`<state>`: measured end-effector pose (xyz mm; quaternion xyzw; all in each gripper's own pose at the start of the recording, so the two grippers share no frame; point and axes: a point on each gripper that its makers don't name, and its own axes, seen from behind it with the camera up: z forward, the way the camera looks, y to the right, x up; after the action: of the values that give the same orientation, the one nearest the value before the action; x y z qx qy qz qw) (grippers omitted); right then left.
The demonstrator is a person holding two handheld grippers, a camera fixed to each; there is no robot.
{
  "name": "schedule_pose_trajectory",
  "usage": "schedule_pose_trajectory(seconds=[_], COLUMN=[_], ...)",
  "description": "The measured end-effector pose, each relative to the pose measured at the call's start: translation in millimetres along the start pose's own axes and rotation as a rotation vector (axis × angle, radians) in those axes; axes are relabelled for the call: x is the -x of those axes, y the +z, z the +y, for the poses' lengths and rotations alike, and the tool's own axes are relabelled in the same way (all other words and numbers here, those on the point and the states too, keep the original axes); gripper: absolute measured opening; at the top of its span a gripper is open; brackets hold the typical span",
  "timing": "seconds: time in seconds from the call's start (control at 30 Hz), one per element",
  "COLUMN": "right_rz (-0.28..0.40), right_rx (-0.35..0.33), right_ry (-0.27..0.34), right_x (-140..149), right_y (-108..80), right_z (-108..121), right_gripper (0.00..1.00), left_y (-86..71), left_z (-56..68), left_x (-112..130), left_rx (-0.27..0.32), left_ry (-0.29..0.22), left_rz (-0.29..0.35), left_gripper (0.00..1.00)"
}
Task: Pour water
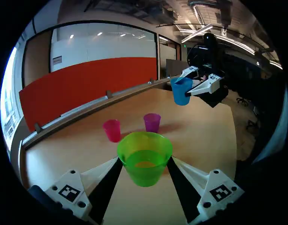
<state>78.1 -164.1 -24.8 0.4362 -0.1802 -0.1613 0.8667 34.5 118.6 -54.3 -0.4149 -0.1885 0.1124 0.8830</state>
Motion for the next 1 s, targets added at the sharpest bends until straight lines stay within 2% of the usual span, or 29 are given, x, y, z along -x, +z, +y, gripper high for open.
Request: schedule_pose_trajectory(seconds=[0.5,1.0], right_rz=[-0.035,-0.078], right_rx=[-0.016,-0.067], right_ry=[-0.012,-0.027], right_x=[19,48], right_y=[3.6,23.7], right_z=[-4,-14], right_gripper=[0.88,0.89], left_y=[5.0,17.5], left_z=[11.7,18.5], left_x=[26,63], left_rx=[0.033,0.072], left_ry=[0.006,0.025], left_rz=[-0.064,-0.165], left_gripper=[0.83,0.83])
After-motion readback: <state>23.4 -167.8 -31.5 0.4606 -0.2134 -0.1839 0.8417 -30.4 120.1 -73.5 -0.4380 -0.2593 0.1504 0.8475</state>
